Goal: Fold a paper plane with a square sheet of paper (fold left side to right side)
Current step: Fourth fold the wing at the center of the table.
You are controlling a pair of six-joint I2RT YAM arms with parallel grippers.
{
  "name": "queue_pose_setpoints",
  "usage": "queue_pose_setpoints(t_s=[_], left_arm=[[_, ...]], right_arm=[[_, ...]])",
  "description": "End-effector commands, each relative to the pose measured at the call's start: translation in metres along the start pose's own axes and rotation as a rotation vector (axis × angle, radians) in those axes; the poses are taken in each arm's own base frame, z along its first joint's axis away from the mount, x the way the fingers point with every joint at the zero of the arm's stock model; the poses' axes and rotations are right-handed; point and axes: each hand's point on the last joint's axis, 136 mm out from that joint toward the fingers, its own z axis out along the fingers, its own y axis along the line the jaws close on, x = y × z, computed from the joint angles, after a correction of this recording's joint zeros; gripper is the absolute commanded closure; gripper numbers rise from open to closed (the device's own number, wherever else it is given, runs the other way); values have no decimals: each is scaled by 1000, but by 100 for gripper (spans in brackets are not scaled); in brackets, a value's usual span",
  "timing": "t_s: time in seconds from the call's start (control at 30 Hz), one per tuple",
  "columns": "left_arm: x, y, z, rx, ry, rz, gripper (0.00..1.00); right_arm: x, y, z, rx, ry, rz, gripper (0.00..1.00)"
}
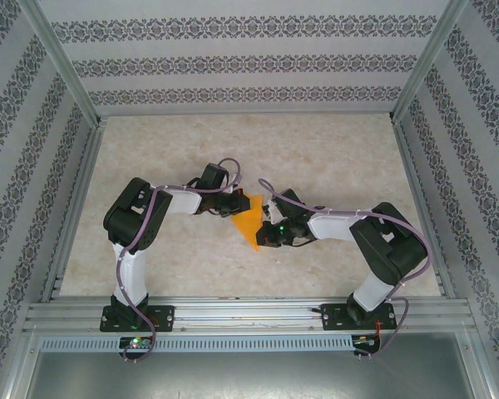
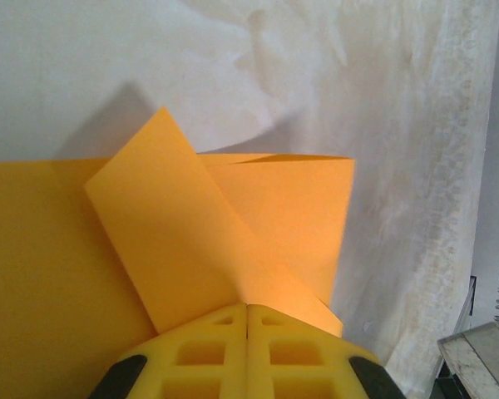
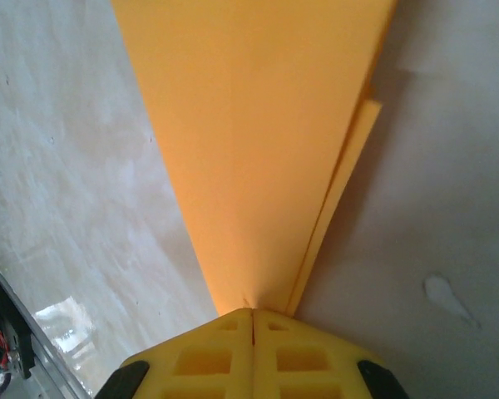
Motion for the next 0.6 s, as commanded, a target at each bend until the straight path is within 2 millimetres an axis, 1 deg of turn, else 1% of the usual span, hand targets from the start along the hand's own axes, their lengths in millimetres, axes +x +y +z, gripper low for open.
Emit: queue_pose_setpoints(t_s=[0.0, 0.13, 0.23, 0.3, 0.4, 0.47, 0.57], left_arm=[[26, 65, 4, -192, 57, -120, 100], [25, 62, 4, -182, 56, -116, 100], [23, 56, 4, -159, 53, -110, 100], [19, 47, 3, -129, 44, -98, 99], [7, 25, -3, -78, 24, -67, 91], [-1, 9, -9, -44, 10, -39, 89], [-11, -11, -18, -14, -9, -6, 87]], right_arm=[[15, 6, -7, 3, 51, 24, 100], [1, 24, -15, -47, 18, -7, 100], [-4, 26, -20, -53, 0, -8, 100], [-5, 22, -21, -50, -8, -4, 100], [-8, 18, -23, -67, -24, 7, 100], [-13, 20, -26, -93, -42, -3, 100], [-17, 30, -28, -138, -48, -30, 100]])
